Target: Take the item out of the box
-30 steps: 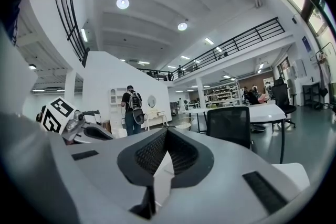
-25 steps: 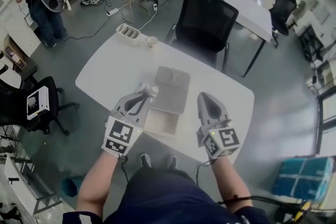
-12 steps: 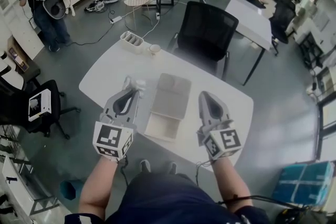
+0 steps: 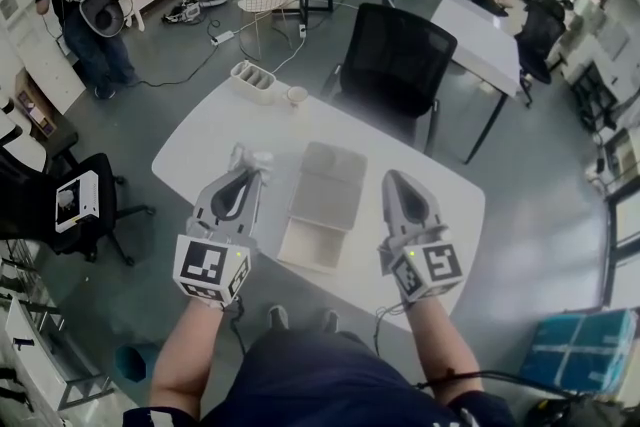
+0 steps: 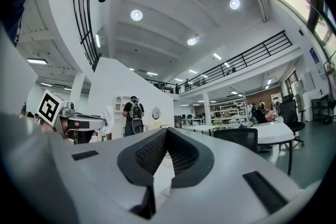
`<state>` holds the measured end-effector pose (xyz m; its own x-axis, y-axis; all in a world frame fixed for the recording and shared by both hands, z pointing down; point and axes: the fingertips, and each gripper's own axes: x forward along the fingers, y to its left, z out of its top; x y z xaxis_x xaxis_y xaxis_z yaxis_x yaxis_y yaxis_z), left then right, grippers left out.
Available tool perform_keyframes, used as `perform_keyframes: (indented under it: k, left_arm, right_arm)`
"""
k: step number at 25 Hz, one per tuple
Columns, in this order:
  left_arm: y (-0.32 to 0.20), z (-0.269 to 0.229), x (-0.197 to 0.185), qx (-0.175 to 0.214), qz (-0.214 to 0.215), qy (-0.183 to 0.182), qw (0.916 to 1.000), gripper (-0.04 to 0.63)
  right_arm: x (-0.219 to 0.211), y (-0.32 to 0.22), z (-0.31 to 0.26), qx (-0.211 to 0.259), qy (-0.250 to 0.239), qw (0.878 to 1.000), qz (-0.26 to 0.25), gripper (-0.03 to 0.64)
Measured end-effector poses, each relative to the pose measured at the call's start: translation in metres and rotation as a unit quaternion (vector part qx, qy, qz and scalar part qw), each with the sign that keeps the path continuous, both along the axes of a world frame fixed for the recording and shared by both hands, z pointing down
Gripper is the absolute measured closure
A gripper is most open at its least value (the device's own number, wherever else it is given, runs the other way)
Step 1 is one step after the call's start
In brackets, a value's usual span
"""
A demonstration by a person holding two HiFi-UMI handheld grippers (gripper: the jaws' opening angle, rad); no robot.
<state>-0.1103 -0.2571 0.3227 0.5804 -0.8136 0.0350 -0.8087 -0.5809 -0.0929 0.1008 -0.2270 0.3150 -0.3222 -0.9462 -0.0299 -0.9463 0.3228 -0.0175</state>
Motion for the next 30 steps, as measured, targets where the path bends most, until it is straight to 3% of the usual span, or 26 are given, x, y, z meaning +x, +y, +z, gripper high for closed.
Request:
perform_keyframes:
  k: [30]
  left_arm:
    - [-0.012,0.009,0.005,-0.007,0.013,-0.006,0.9999,0.558]
  right_arm:
    - [0.001,-0.006,0.007,-0.01,0.005,1.0,0.003,0.609]
